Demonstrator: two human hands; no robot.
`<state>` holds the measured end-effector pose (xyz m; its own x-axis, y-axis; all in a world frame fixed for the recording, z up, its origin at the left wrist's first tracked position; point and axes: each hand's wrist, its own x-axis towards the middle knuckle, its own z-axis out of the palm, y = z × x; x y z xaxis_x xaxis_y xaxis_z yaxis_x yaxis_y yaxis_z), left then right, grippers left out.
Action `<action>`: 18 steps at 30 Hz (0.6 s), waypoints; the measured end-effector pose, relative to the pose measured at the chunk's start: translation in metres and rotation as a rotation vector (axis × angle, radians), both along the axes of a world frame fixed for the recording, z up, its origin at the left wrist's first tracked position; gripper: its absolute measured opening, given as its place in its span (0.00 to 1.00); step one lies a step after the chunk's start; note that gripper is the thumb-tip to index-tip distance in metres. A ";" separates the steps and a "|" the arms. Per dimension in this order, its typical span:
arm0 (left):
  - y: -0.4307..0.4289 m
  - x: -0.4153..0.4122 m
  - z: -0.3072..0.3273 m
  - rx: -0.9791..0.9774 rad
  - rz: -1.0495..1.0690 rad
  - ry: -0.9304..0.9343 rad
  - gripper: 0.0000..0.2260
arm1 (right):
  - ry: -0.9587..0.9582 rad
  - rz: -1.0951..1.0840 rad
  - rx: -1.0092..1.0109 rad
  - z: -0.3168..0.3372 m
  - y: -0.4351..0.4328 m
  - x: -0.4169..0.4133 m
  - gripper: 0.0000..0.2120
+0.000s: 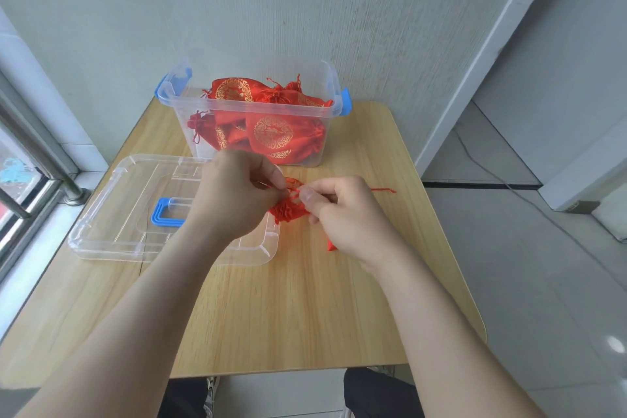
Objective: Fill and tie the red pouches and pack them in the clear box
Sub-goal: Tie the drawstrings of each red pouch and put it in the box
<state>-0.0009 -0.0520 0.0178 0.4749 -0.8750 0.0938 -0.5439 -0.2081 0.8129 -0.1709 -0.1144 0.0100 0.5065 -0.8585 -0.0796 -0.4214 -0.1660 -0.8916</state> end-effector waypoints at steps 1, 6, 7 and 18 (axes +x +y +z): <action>0.000 -0.001 0.000 -0.016 -0.015 -0.035 0.09 | -0.056 -0.024 0.099 0.000 0.001 0.001 0.10; 0.002 -0.007 0.006 0.001 -0.099 -0.003 0.14 | -0.258 -0.142 0.351 -0.001 0.003 0.008 0.10; 0.002 -0.007 0.007 0.015 -0.126 0.027 0.12 | -0.283 -0.164 0.367 -0.002 0.002 0.008 0.10; 0.001 0.000 0.001 0.052 -0.222 0.127 0.10 | -0.296 -0.251 0.369 -0.005 0.000 0.011 0.08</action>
<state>-0.0008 -0.0506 0.0189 0.2758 -0.9612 -0.0016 -0.4755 -0.1379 0.8688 -0.1602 -0.1143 0.0051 0.3359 -0.8980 -0.2841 -0.1294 0.2548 -0.9583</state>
